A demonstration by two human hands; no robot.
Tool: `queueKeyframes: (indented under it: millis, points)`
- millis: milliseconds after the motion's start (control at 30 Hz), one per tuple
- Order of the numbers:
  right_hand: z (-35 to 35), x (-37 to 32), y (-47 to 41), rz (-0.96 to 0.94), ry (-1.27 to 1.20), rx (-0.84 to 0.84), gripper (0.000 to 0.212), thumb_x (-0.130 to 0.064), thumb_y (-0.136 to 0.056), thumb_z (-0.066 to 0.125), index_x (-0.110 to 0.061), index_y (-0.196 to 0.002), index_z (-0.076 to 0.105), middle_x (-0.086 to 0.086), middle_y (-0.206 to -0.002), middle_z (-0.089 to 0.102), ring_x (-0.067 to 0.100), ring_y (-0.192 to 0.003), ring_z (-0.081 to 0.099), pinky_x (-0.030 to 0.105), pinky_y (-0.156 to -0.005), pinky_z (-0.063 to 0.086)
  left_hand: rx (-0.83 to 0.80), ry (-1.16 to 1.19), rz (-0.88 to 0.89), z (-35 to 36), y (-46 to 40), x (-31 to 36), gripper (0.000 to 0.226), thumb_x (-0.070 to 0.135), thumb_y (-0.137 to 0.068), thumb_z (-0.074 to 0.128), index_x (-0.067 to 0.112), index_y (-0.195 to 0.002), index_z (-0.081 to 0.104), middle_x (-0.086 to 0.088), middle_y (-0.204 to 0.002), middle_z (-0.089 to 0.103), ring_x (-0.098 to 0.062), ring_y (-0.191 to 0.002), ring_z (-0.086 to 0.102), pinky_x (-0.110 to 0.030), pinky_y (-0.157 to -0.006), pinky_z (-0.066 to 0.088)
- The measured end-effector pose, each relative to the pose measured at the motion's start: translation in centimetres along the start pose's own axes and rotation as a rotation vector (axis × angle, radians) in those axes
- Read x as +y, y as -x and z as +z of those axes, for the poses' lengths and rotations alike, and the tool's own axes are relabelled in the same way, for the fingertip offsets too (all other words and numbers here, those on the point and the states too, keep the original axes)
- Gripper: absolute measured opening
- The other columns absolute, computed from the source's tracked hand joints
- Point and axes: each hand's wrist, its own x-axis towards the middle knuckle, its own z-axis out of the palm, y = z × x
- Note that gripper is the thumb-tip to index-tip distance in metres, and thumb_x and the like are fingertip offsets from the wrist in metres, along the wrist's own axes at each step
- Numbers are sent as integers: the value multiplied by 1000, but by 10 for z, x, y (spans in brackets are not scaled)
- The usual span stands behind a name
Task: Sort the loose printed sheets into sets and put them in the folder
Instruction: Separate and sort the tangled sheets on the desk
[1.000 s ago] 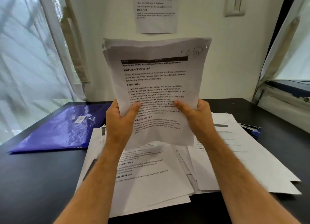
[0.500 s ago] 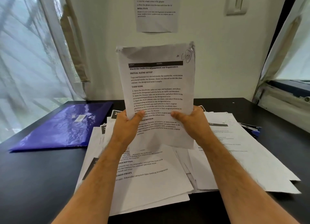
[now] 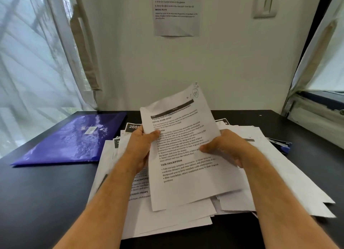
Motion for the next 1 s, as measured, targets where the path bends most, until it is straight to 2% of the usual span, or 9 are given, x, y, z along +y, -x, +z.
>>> queueKeyframes:
  millis: [167, 267, 400, 500, 633, 733, 833, 900, 1000]
  points:
    - [-5, 4, -3, 59, 85, -10, 52, -9, -71, 86, -14, -118, 63, 8, -105, 76, 32, -88, 75, 54, -85, 59, -5, 32, -118, -3, -3, -5, 40, -6, -85, 70, 5, -123, 63, -17, -111, 74, -39, -99, 72, -58, -84, 57]
    - [4, 2, -3, -17, 112, 45, 51, -18, -77, 84, -18, -123, 61, 4, -113, 74, 23, -83, 76, 46, -80, 62, 49, -193, 1, 1, -1, -8, 42, -5, -77, 78, 12, -114, 70, -8, -106, 76, -30, -96, 74, -55, -89, 57]
    - [21, -5, -5, -485, 495, 653, 77, -27, -90, 72, -26, -153, 29, -1, -157, 35, 24, -134, 48, 47, -108, 45, 50, -723, 236, 13, 6, -7, 32, 11, -84, 77, 20, -113, 68, 6, -109, 73, -14, -96, 71, -35, -87, 59]
    - [33, -4, -9, -795, 529, 581, 78, -11, -93, 66, -31, -155, 23, -4, -161, 23, 20, -142, 37, 39, -110, 41, -33, -869, 331, 26, 17, -9, 31, 20, -89, 73, 26, -118, 64, 13, -106, 67, -7, -97, 65, -23, -82, 53]
    - [39, 4, -16, -779, 444, 460, 39, -10, -95, 64, -26, -130, 54, -4, -127, 59, 9, -106, 60, 8, -79, 47, -140, -972, 321, 29, 21, -13, 26, 31, -92, 69, 30, -117, 64, 8, -110, 71, -11, -97, 69, -36, -89, 58]
    - [27, 13, -20, -738, 420, 497, 7, -14, -91, 71, -20, -95, 68, -8, -91, 68, 8, -85, 65, 14, -70, 52, -205, -840, 301, 22, 23, -6, 40, 55, -94, 50, 25, -108, 72, 7, -104, 74, -9, -93, 70, -33, -86, 54]
    - [17, 24, -19, -711, 306, 477, 22, -6, -83, 78, -25, -78, 68, -11, -82, 67, 10, -81, 67, 14, -64, 53, 48, -759, 329, 8, 16, 1, 52, 58, -98, 38, 23, -112, 73, 7, -114, 72, -10, -109, 63, -25, -91, 38]
    - [14, 31, -18, -680, 191, 450, 24, -2, -82, 77, -23, -73, 70, -7, -82, 71, 15, -81, 71, 22, -66, 59, 191, -1021, 363, -8, 4, -1, 33, 44, -98, 56, 25, -124, 66, 4, -124, 66, -15, -119, 59, -25, -95, 42]
    - [13, 38, -20, -635, 123, 405, 20, 4, -81, 76, -15, -75, 73, -2, -85, 74, 16, -86, 73, 38, -72, 63, 225, -1473, 76, -25, -9, -9, 80, 53, -84, 72, 28, -150, 36, -9, -155, 39, -30, -145, 33, -48, -119, 25]
